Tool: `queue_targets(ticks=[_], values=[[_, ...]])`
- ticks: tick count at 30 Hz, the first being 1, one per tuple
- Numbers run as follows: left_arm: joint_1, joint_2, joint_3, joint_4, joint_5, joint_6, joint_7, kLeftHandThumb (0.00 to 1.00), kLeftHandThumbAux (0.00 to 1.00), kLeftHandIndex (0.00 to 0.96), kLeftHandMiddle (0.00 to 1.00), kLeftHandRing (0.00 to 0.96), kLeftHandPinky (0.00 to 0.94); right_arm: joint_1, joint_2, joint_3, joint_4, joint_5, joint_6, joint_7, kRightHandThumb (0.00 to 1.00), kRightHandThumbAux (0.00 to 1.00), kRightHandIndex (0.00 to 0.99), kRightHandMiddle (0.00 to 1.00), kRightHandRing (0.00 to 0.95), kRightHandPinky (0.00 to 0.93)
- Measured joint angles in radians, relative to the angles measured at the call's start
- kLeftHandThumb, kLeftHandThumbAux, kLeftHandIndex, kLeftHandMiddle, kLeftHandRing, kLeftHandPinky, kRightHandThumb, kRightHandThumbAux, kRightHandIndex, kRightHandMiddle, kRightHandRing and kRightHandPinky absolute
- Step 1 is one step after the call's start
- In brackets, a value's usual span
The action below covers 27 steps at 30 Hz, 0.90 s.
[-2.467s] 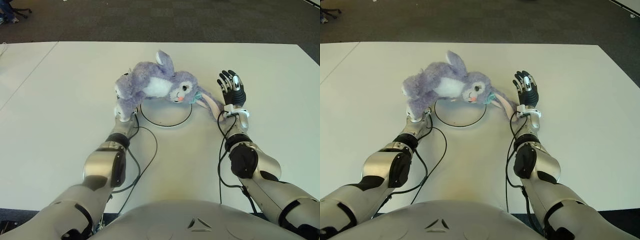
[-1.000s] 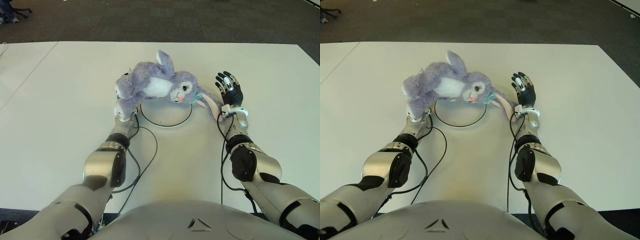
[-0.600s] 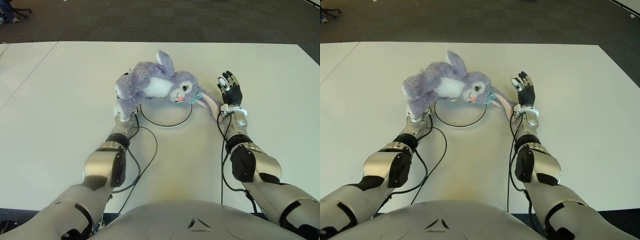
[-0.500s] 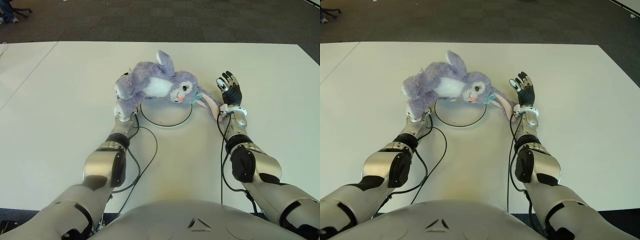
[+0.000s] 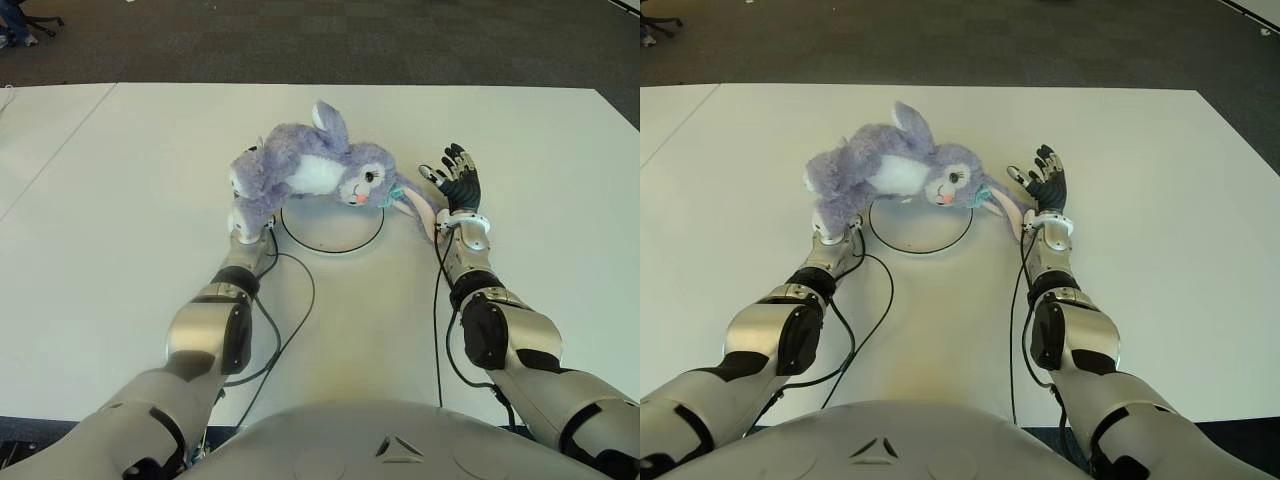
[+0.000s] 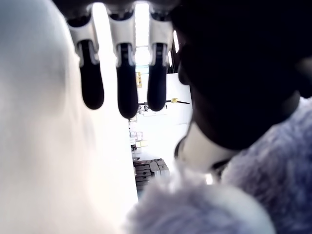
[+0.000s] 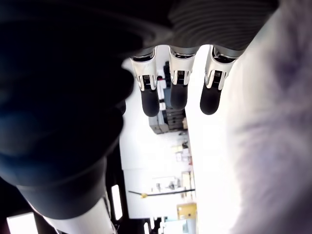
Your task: Put the doll into the plate.
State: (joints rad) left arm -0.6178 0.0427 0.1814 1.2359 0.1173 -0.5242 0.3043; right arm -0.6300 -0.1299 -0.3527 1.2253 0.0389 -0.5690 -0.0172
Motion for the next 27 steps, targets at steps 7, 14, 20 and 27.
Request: queue_targets(ticks=[7, 14, 20, 27], values=[[0.000, 0.000, 0.001, 0.000, -0.001, 0.000, -0.005, 0.283, 0.875, 0.208, 0.313, 0.341, 0.356, 0.000, 0.000, 0.016, 0.000, -0.005, 0.000, -0.018, 0.199, 0.902, 0.183, 0.157, 0.142, 0.143], [0.000, 0.000, 0.001, 0.000, -0.001, 0.000, -0.005, 0.331, 0.888, 0.209, 0.328, 0.355, 0.389, 0.001, -0.001, 0.024, 0.000, -0.008, 0.000, -0.030, 0.237, 0.899, 0.203, 0.165, 0.143, 0.145], [0.000, 0.000, 0.001, 0.000, -0.001, 0.000, -0.005, 0.321, 0.881, 0.215, 0.327, 0.360, 0.393, 0.001, -0.001, 0.025, 0.000, -0.008, 0.000, -0.032, 0.277, 0.900, 0.218, 0.170, 0.145, 0.142], [0.000, 0.000, 0.001, 0.000, -0.001, 0.000, -0.005, 0.308, 0.881, 0.218, 0.326, 0.362, 0.398, 0.001, -0.001, 0.025, 0.000, -0.008, 0.000, -0.031, 0.281, 0.898, 0.215, 0.170, 0.145, 0.141]])
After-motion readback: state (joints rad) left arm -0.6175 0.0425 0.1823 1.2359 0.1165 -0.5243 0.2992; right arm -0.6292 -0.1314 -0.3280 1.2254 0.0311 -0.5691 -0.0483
